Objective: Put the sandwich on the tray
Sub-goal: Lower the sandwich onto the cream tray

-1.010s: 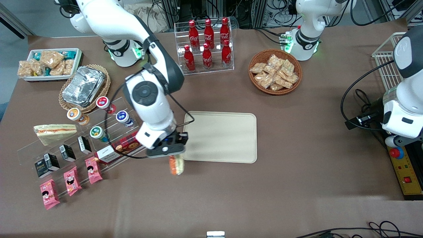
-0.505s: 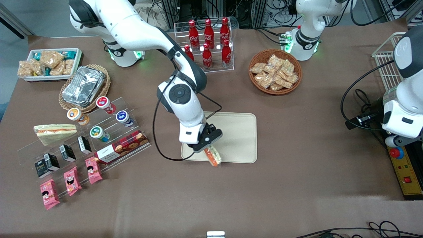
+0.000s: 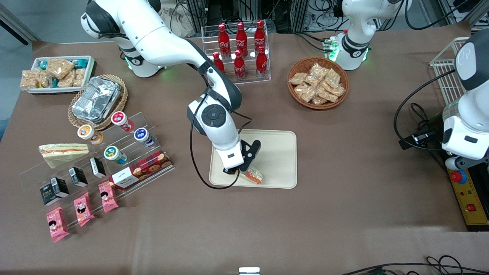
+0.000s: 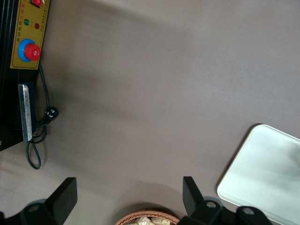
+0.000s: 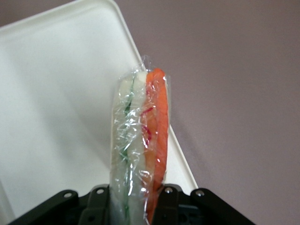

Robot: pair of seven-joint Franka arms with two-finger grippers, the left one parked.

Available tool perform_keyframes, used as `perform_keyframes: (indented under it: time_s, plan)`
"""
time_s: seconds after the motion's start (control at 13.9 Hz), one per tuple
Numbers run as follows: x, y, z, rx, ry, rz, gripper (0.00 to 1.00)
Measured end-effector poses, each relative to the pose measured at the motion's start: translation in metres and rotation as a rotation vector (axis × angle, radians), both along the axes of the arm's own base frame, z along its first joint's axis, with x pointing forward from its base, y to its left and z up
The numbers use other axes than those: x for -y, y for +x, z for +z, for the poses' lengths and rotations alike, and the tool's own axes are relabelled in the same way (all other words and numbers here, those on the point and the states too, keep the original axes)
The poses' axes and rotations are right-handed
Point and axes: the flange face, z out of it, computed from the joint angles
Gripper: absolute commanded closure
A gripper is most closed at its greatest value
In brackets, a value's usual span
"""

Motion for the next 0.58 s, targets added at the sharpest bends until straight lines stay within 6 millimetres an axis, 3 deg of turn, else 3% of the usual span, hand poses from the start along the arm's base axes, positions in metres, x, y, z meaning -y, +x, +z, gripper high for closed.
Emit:
perform_keyframes:
  time_s: [0.36, 0.58]
  plan:
    - [-0.013, -0.011, -0.037, -0.015, -0.029, 0.181, 0.74]
    - [-0.023, -0.02, -0.043, -0.019, -0.03, 0.268, 0.74]
